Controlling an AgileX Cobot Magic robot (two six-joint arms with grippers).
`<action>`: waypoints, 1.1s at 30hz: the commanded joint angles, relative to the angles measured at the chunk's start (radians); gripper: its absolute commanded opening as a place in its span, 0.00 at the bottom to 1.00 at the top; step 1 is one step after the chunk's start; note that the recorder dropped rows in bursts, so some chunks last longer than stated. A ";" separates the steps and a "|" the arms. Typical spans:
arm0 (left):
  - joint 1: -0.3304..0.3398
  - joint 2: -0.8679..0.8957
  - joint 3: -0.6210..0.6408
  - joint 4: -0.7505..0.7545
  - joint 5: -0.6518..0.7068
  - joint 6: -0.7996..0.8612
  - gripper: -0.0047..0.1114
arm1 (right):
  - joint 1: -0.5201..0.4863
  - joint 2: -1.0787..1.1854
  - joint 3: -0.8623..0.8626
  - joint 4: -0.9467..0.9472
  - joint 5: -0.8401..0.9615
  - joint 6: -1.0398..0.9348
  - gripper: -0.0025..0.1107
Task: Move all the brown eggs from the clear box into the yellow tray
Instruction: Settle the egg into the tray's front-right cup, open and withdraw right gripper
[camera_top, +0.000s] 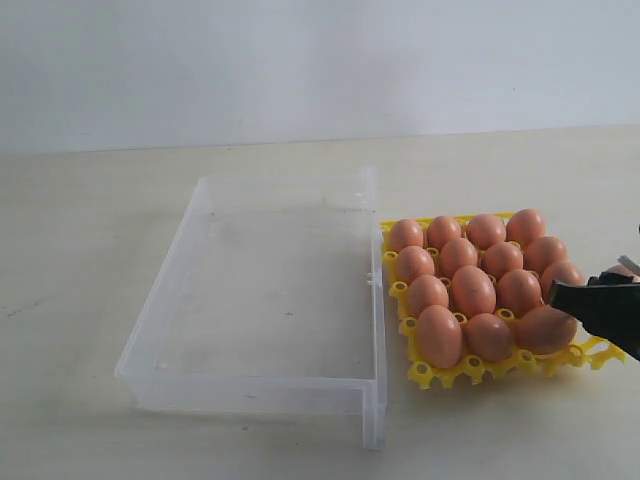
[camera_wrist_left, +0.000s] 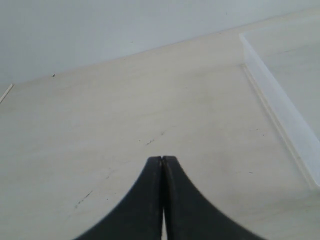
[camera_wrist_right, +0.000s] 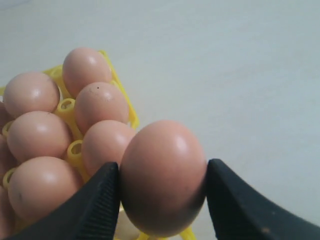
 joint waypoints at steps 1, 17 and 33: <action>-0.001 -0.006 -0.004 -0.001 -0.007 0.002 0.04 | -0.008 -0.001 0.005 -0.060 0.008 0.009 0.02; -0.001 -0.006 -0.004 -0.001 -0.007 0.002 0.04 | -0.008 0.131 -0.037 -0.188 0.038 0.133 0.02; -0.001 -0.006 -0.004 -0.001 -0.007 0.002 0.04 | -0.008 0.036 -0.035 -0.191 0.117 -0.002 0.60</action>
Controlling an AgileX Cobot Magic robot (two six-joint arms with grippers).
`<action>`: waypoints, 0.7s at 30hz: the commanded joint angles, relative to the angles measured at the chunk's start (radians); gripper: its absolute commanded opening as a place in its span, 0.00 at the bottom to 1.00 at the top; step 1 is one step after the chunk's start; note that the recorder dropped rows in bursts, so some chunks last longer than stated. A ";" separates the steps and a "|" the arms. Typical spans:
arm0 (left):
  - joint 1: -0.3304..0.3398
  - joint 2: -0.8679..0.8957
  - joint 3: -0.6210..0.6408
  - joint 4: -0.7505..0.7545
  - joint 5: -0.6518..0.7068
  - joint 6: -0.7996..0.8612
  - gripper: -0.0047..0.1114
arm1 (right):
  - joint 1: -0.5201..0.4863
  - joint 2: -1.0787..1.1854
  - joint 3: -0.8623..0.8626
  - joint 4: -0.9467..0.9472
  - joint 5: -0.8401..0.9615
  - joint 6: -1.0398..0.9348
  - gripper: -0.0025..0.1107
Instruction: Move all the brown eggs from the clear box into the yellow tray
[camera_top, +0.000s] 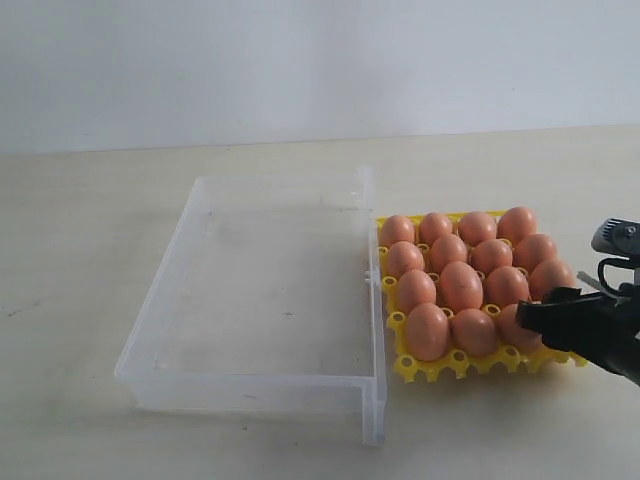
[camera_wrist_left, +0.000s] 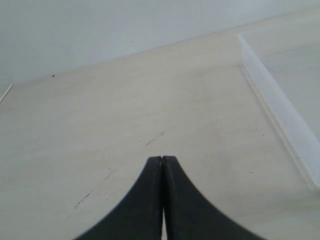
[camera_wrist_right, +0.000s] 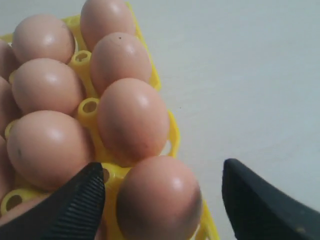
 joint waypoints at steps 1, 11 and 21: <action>-0.001 -0.006 -0.004 -0.001 -0.007 0.002 0.04 | -0.002 -0.110 -0.005 -0.003 0.091 -0.128 0.58; -0.001 -0.006 -0.004 -0.001 -0.007 0.002 0.04 | -0.002 -0.866 -0.163 -0.257 0.294 -0.384 0.02; -0.001 -0.006 -0.004 -0.001 -0.007 0.002 0.04 | -0.002 -0.965 -0.163 -0.136 0.390 -0.411 0.02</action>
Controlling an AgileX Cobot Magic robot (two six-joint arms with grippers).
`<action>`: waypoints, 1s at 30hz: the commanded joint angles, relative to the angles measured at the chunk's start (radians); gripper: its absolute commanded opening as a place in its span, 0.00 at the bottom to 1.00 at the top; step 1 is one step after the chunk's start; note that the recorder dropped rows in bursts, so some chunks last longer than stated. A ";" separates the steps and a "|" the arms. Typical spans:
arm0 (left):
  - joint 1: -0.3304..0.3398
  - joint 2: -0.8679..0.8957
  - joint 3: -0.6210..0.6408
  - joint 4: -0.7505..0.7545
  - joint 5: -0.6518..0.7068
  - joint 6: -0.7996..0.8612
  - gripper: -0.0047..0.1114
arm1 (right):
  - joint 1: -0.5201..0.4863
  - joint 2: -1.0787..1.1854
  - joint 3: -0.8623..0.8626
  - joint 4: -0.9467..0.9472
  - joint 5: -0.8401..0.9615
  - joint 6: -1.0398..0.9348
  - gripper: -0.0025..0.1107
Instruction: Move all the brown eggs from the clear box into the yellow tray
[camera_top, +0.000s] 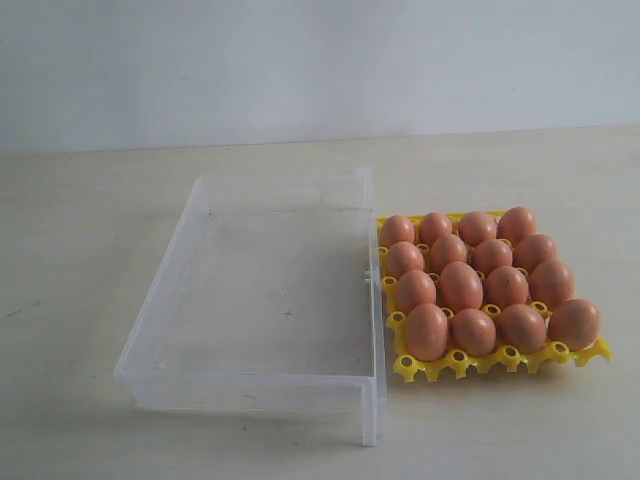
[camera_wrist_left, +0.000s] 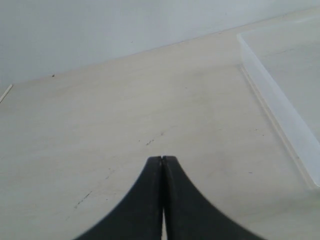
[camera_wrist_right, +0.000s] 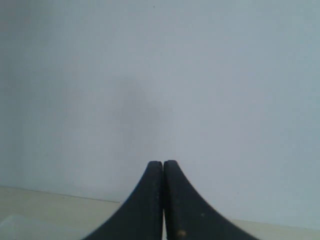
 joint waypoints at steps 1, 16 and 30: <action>-0.001 -0.006 -0.004 -0.001 -0.007 0.002 0.04 | -0.002 -0.007 -0.004 0.050 0.012 -0.001 0.02; -0.001 -0.006 -0.004 -0.001 -0.007 0.002 0.04 | -0.043 -0.236 0.023 -0.418 0.526 0.001 0.02; -0.001 -0.006 -0.004 -0.001 -0.007 0.002 0.04 | -0.212 -0.589 0.365 -0.470 0.325 0.001 0.02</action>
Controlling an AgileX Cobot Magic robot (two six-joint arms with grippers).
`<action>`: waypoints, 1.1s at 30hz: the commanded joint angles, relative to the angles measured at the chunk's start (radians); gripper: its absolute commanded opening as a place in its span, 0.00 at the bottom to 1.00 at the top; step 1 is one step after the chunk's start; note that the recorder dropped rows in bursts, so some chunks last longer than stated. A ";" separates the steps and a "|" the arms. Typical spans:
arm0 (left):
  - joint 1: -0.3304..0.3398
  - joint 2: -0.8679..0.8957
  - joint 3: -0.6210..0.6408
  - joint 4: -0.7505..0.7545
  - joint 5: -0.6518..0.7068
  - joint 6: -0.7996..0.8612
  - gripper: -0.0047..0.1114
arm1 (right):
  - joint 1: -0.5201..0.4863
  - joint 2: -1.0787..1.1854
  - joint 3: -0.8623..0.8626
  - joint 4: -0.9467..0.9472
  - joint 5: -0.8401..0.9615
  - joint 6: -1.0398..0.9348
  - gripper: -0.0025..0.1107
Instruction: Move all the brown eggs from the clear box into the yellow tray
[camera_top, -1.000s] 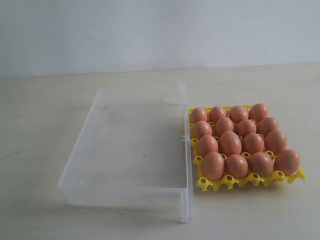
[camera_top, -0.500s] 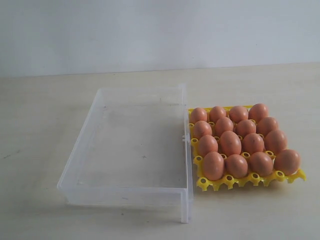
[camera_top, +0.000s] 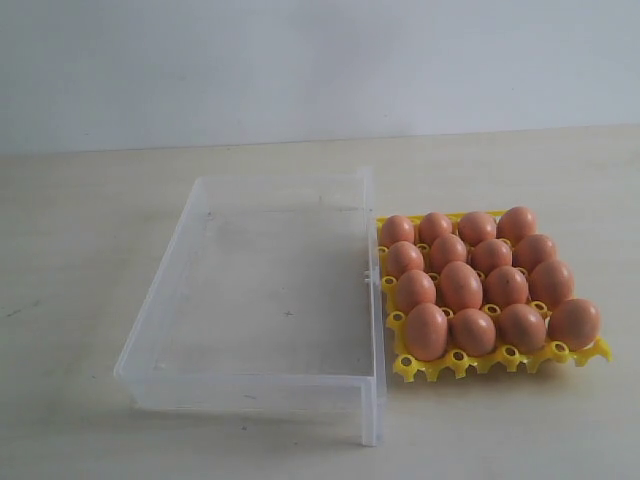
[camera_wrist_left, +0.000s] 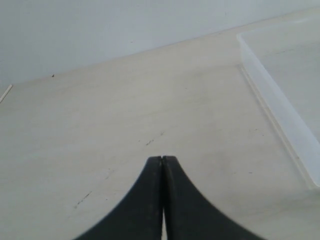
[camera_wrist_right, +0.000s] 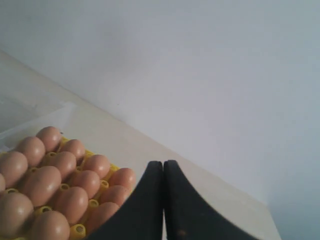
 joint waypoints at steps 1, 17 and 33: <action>-0.001 -0.006 -0.004 -0.001 -0.007 0.002 0.04 | -0.061 -0.083 0.067 -0.008 -0.060 0.001 0.02; -0.001 -0.006 -0.004 -0.001 -0.007 0.002 0.04 | -0.137 -0.151 0.120 -0.003 -0.066 0.001 0.02; -0.001 -0.006 -0.004 -0.001 -0.007 0.002 0.04 | -0.048 -0.151 0.120 0.010 -0.065 0.001 0.02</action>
